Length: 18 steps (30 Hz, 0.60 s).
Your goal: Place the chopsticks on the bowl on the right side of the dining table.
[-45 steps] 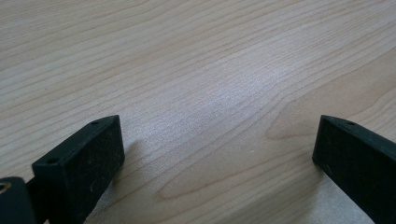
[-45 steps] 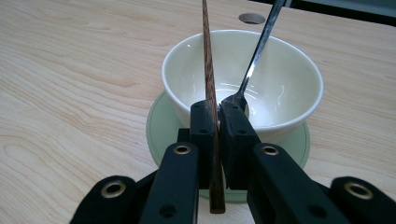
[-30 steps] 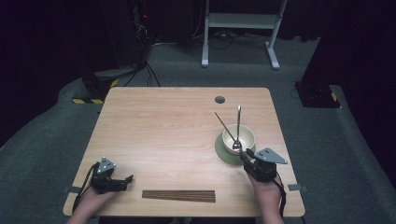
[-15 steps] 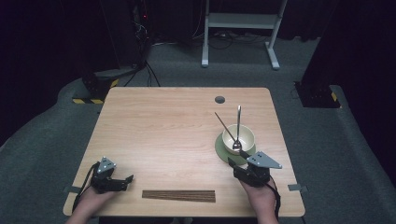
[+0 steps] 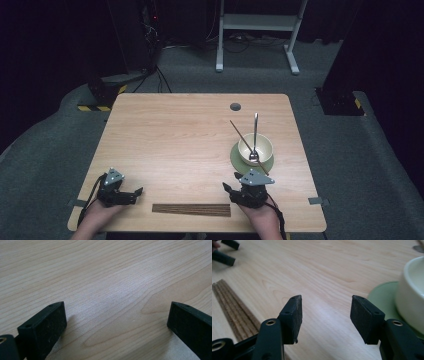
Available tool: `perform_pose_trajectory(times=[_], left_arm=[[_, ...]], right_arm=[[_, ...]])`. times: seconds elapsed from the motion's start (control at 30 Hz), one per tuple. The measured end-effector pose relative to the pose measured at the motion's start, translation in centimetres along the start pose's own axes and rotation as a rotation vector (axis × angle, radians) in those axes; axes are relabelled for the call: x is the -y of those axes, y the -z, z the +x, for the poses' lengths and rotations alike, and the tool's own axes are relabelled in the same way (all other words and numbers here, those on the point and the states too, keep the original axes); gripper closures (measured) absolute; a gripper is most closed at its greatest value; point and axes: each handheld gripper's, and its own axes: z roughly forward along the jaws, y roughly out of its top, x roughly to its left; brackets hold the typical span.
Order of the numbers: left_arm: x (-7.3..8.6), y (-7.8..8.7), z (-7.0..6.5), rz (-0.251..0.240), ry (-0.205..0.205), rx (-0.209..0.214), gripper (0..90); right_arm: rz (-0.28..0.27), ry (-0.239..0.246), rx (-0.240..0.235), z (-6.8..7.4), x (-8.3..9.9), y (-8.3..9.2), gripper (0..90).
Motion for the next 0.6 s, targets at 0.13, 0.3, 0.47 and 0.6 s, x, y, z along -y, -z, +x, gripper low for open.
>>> perform_pose_trajectory(times=[0.13, 0.3, 0.47, 0.6], left_arm=[[0.0, 0.0, 0.0, 0.000, 0.000, 0.000, 2.4], [0.0, 0.0, 0.0, -0.001, 0.000, 0.000, 2.4], [0.0, 0.0, 0.0, -0.001, 0.003, 0.000, 2.4], [0.0, 0.0, -0.1, -0.002, 0.001, -0.003, 2.7]], right_arm=[[0.041, 0.035, -0.040, 1.2, 0.2, -1.1, 44.2], [0.060, 0.058, -0.072, 2.0, 0.4, -1.8, 45.7], [0.091, 0.076, -0.124, 3.2, 0.6, -2.8, 46.1], [0.111, 0.101, -0.145, 3.9, 0.6, -3.3, 48.1]])
